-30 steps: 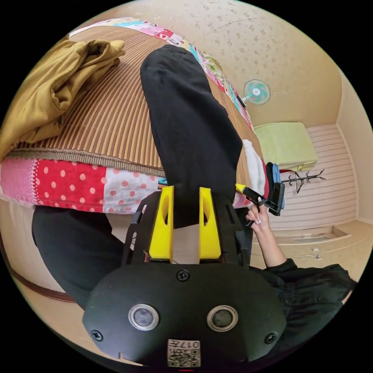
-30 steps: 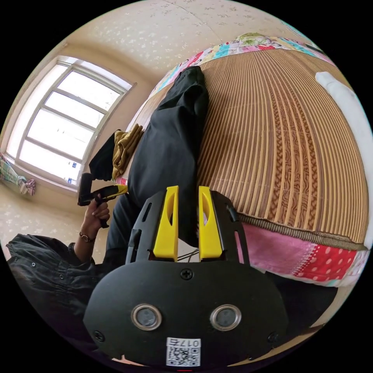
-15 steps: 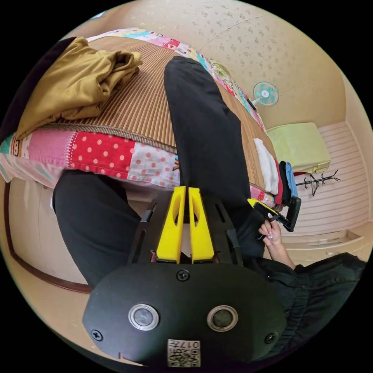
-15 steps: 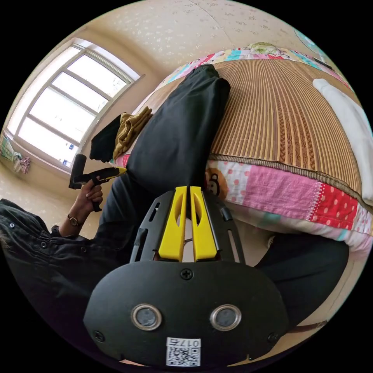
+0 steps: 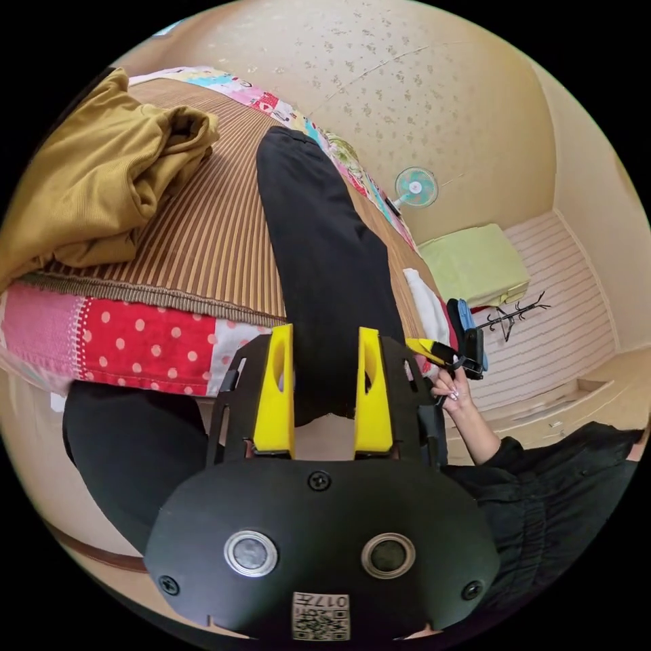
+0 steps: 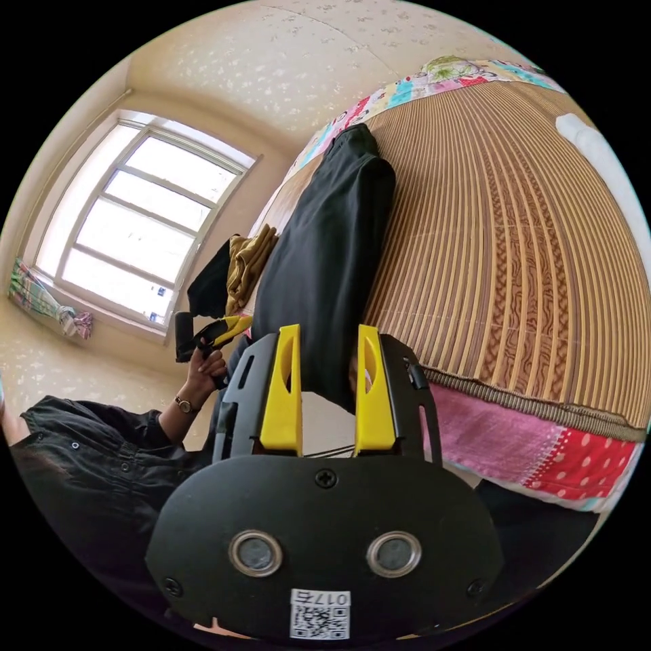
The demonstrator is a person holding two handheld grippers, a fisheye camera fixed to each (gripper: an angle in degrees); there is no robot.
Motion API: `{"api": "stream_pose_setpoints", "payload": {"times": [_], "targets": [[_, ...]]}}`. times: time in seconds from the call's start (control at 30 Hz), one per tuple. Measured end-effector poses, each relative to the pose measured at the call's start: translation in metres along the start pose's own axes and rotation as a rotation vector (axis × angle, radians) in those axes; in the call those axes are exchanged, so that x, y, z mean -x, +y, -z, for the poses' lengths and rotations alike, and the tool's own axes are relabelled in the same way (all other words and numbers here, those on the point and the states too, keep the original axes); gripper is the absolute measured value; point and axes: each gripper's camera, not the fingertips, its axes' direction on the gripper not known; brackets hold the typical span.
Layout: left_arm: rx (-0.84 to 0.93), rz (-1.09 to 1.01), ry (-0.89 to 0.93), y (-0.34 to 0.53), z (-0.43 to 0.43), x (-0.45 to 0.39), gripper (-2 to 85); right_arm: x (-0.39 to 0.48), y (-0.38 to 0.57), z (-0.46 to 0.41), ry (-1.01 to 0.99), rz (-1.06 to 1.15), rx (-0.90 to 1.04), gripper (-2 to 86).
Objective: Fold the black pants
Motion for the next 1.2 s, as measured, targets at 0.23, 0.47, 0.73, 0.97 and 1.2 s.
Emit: {"api": "stream_pose_setpoints", "payload": {"times": [0.23, 0.47, 0.73, 0.97, 1.2], "targets": [[0.084, -0.040, -0.013, 0.023, 0.006, 0.010, 13.5, -0.019, 0.036, 0.012, -0.097, -0.067, -0.008, 11.9], [0.180, -0.004, 0.158, 0.004, -0.007, 0.035, 10.5, -0.047, 0.026, 0.012, -0.226, -0.141, 0.045, 8.4], [0.138, -0.029, 0.393, 0.036, 0.049, 0.016, 3.5, -0.005, 0.068, 0.074, -0.638, 0.041, -0.106, 3.3], [-0.217, -0.521, 0.599, 0.006, 0.203, -0.143, 3.1, 0.136, 0.054, 0.241, -0.908, 0.635, -0.429, 2.7], [-0.352, -0.834, 0.736, -0.042, 0.284, -0.283, 2.0, 0.259, 0.049, 0.368, -0.730, 0.861, -0.679, 2.4]]}}
